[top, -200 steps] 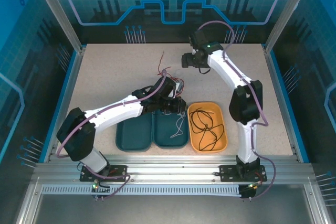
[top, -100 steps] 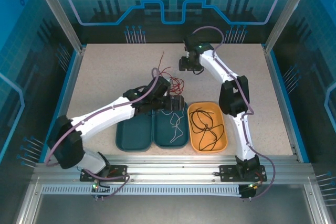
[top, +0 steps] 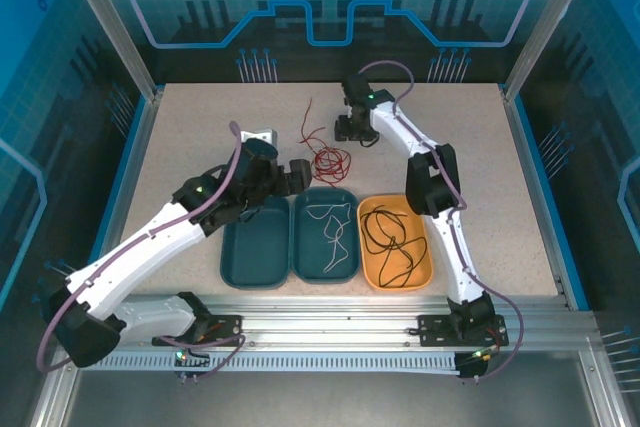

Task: Untangle the cables

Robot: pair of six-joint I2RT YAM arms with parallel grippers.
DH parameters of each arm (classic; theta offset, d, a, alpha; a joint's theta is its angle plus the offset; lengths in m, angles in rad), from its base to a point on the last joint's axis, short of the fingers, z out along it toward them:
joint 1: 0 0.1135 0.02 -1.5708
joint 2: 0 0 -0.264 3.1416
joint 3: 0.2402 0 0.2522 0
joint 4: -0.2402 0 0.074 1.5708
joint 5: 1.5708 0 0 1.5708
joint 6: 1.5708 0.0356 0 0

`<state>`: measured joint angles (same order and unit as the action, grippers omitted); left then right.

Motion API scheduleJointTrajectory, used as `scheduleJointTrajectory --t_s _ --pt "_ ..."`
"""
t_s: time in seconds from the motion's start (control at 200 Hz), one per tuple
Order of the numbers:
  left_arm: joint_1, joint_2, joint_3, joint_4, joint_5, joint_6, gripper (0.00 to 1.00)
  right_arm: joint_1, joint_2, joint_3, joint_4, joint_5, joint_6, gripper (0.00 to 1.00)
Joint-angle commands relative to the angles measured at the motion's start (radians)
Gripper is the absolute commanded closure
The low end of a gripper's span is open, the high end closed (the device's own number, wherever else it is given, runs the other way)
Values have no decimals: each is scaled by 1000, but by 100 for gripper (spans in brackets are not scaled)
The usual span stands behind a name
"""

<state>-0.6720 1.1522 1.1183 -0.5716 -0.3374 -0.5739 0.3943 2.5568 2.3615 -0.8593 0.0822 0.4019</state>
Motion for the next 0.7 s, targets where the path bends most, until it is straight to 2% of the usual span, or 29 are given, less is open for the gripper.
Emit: scheduleJointTrajectory --t_s 0.0,0.08,0.225,0.5,0.6,0.695 --pt "14 -33 -43 -13 -25 -1 1 11 53 70 11 -41 -20 46" --pt "18 -45 -57 -13 -23 -8 1 9 85 105 -2 -49 -15 49" --pt "22 -58 -74 -20 -24 -23 1 9 96 120 0 -52 -18 60" --pt "29 -75 -103 -12 -8 -50 1 9 -10 62 31 -5 -64 77" --pt "32 -75 -112 -2 0 -54 1 8 -48 29 49 6 -76 87" --pt "33 -75 -112 -5 -1 -60 1 9 -71 10 52 17 -81 91"
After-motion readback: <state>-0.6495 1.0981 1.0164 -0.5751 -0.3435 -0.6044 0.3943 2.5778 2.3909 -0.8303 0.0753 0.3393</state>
